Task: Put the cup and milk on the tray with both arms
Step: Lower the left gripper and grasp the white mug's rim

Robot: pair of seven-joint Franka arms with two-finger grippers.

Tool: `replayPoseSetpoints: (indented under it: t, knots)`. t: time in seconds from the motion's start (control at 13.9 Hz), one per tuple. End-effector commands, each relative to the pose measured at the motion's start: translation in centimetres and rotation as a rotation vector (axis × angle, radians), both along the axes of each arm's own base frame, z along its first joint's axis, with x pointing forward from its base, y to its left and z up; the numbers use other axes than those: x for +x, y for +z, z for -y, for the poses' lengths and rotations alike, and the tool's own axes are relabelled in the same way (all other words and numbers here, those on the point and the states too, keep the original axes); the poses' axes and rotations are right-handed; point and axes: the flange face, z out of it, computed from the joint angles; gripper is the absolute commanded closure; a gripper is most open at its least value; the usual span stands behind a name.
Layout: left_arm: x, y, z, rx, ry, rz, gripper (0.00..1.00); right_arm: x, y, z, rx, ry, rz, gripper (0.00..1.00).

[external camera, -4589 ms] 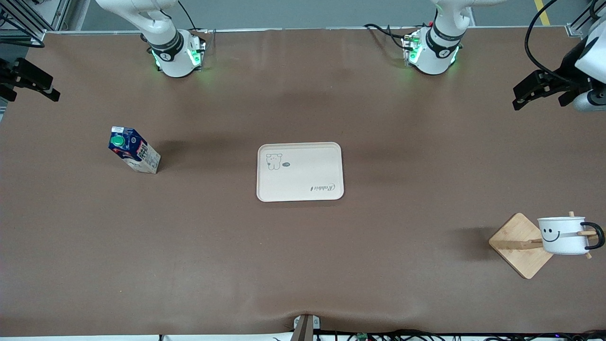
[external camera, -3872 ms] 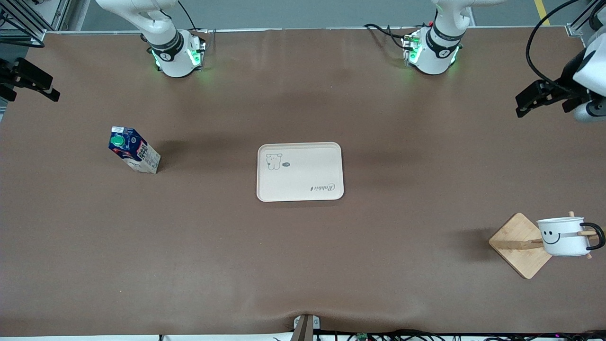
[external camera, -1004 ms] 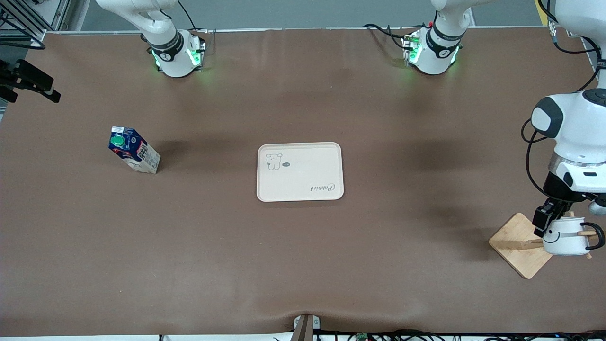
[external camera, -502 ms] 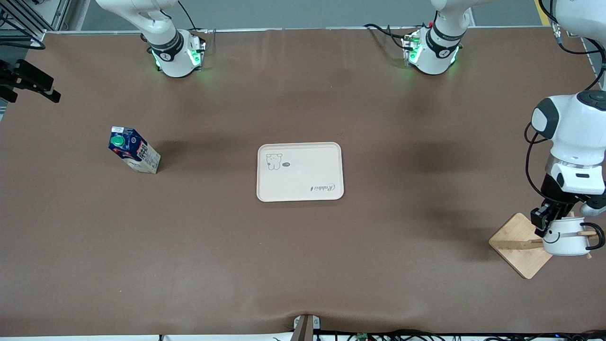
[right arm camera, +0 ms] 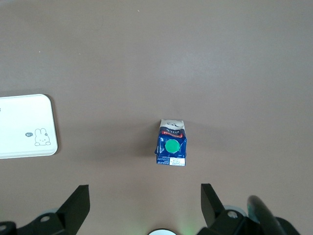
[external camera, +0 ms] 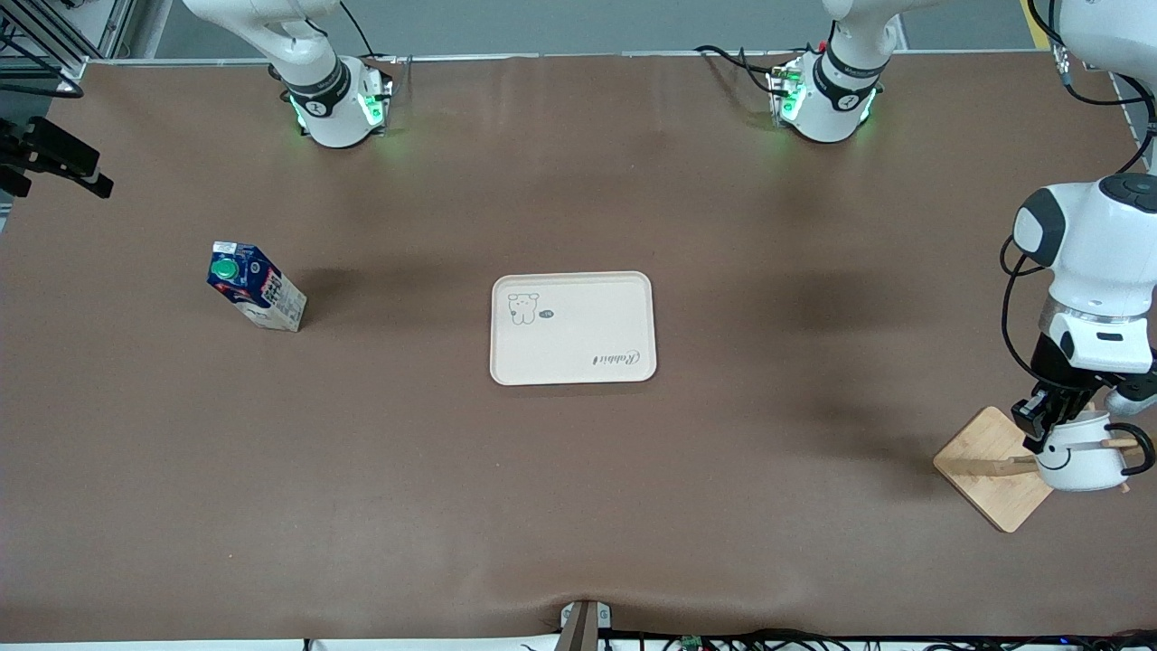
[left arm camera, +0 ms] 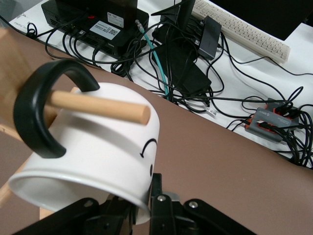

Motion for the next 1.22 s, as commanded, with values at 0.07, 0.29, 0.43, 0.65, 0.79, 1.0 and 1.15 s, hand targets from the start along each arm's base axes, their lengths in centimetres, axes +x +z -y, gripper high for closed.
replayPoseSetpoints:
  t: [0.07,0.29,0.43,0.65,0.79,1.0,1.15]
  knots:
    - [0.4,0.0,0.5,0.01,-0.015,0.009,1.0,0.3,0.4,0.2,-0.001,-0.017,0.001,0.0]
    - [0.4,0.0,0.9,0.027,-0.035,0.007,1.0,0.3,0.4,0.2,-0.001,-0.02,0.003,0.0]
    - [0.4,0.1,1.2,0.046,-0.055,0.007,1.0,0.3,0.3,0.2,-0.001,-0.02,0.0,0.0]
    - [0.6,0.7,1.6,0.054,-0.065,0.014,1.0,0.3,0.4,0.2,-0.001,-0.018,0.001,0.0]
    - [0.6,1.2,2.0,0.062,-0.071,0.008,1.0,0.3,0.4,0.2,-0.001,-0.02,0.001,0.0]
    - [0.5,2.2,1.9,0.082,-0.073,-0.002,1.0,0.3,0.3,0.2,-0.001,-0.02,0.0,0.0]
    - [0.2,3.1,2.0,0.107,-0.078,-0.018,1.0,0.3,0.3,0.2,-0.001,-0.02,0.0,0.0]
